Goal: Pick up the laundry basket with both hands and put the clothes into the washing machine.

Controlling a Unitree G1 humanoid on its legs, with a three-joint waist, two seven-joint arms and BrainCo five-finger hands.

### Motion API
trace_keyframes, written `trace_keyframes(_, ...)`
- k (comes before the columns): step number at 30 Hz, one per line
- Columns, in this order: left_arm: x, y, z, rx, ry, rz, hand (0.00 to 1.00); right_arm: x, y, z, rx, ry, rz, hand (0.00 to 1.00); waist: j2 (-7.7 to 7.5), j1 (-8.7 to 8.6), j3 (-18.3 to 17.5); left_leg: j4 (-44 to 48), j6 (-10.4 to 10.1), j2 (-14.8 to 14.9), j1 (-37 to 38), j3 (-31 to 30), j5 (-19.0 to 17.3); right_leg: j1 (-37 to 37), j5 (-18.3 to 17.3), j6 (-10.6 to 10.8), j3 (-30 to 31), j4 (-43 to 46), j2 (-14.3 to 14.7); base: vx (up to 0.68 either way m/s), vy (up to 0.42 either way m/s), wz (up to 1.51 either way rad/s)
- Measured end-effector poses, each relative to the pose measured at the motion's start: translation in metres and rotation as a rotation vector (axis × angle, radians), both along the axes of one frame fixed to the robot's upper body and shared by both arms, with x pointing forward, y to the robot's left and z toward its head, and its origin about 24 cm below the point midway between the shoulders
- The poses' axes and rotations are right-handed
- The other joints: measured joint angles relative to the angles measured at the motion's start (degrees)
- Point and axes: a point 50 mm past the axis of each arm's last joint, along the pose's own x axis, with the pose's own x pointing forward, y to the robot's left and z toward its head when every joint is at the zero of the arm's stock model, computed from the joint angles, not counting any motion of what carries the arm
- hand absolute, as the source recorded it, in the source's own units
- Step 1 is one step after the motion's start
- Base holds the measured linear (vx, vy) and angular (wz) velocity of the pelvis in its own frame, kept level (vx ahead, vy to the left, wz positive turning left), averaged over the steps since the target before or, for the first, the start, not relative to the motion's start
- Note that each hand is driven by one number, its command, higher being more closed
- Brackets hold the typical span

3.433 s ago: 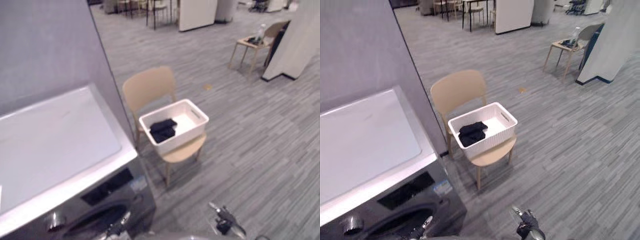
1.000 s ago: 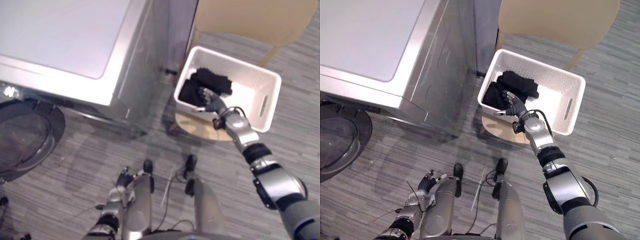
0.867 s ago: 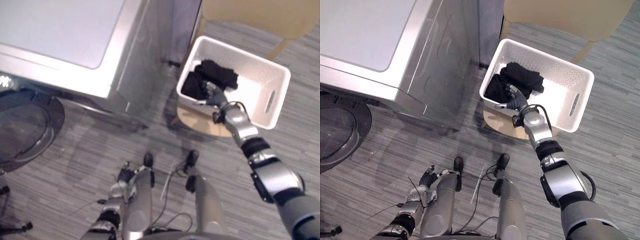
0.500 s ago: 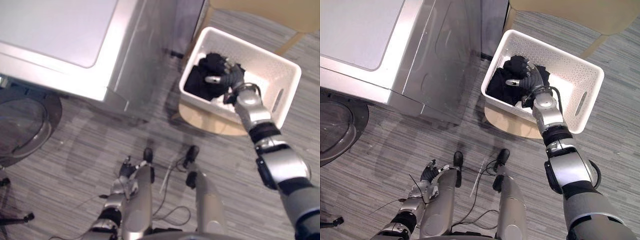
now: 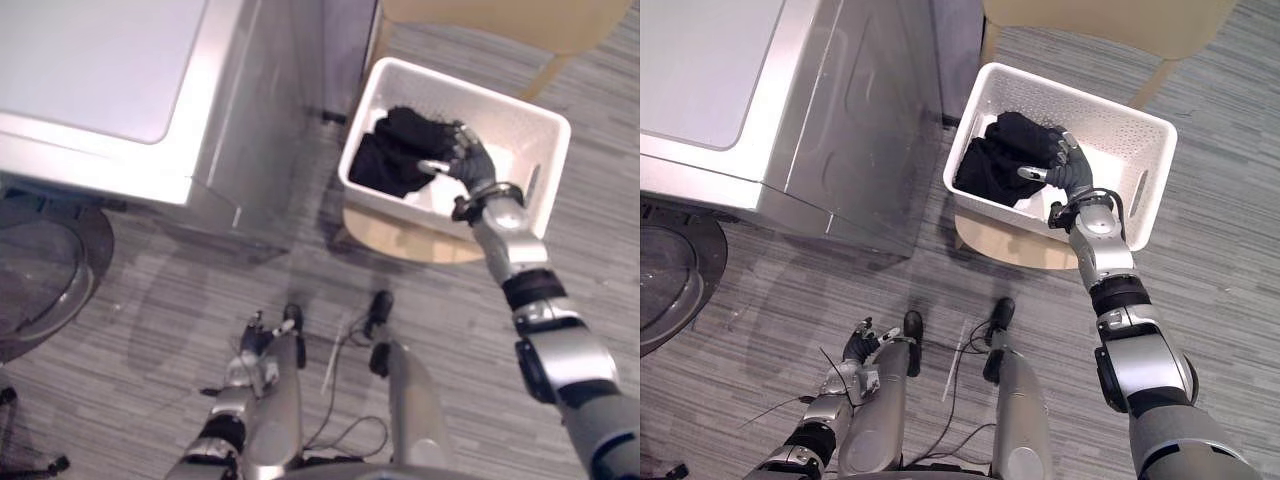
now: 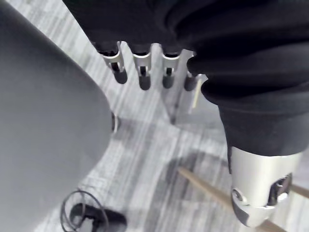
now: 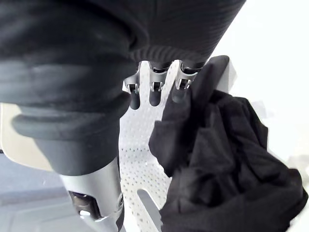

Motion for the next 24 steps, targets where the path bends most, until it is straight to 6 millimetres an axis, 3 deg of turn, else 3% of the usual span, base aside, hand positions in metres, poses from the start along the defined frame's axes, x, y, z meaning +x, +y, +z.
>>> trace_keyframes(10, 0.004, -0.012, 0.001, -0.012, -0.005, -0.036, 0.0, 0.002, -0.009, 0.0, -0.018, 0.02, -0.031, 0.0, -0.22, -0.06, -0.31, -0.86, -0.6, 0.76, -1.1, 0.36, 0.37, -1.61, 0.38, -0.52, -0.02, -0.74, 0.88, 0.03, -0.03, -0.03)
trace_keyframes(24, 0.033, -0.012, 0.029, -0.02, -0.142, -0.035, 0.0, 0.014, -0.016, 0.019, -0.186, 0.069, -0.059, 0.0, -0.33, 0.24, -0.47, 6.2, -0.24, 0.9, -16.21, -3.61, 0.14, -12.29, 1.07, -0.89, -2.52, 1.42, 0.6, -0.02, -0.003, 0.06)
